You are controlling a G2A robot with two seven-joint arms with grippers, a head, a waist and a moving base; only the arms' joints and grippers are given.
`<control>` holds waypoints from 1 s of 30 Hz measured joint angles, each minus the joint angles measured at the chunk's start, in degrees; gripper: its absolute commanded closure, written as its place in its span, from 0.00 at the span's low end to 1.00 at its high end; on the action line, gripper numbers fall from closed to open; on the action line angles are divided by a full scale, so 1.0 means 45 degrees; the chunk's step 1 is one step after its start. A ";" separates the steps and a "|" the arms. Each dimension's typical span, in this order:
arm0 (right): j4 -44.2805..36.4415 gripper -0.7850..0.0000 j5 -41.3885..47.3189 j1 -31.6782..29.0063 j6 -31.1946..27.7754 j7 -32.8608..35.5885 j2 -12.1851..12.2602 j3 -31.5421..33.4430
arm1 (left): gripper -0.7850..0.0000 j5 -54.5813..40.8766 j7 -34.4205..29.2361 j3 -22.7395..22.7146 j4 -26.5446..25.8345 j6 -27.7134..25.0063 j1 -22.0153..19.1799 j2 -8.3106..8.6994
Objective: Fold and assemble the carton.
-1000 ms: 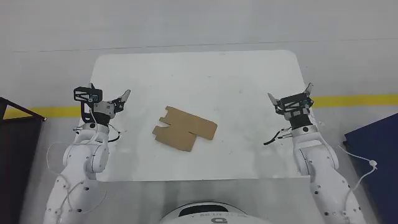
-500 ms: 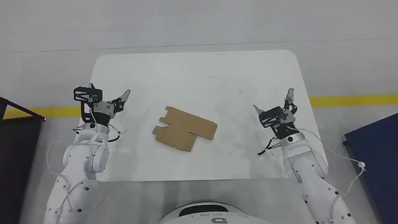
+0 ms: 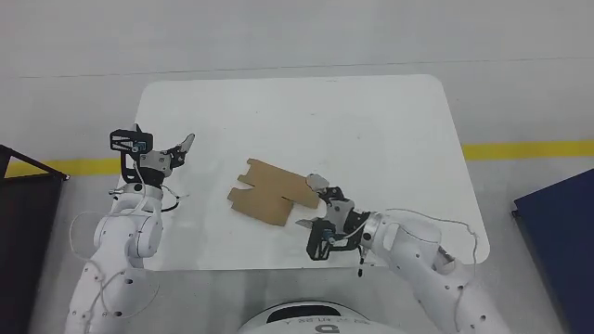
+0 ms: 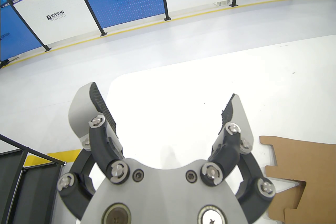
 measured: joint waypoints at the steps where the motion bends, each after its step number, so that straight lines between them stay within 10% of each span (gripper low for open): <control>1: 0.0211 0.29 -0.0085 0.0169 -0.0054 0.0216 -0.0030 -0.0198 | 0.00 0.0000 0.0000 0.0000 0.0000 0.0000 0.0000 0.0000; 30: 0.1789 0.40 -0.1531 0.1661 -0.0714 0.2948 -0.0092 -0.1709 | 0.00 0.0000 0.0000 0.0000 0.0000 0.0000 0.0000 0.0000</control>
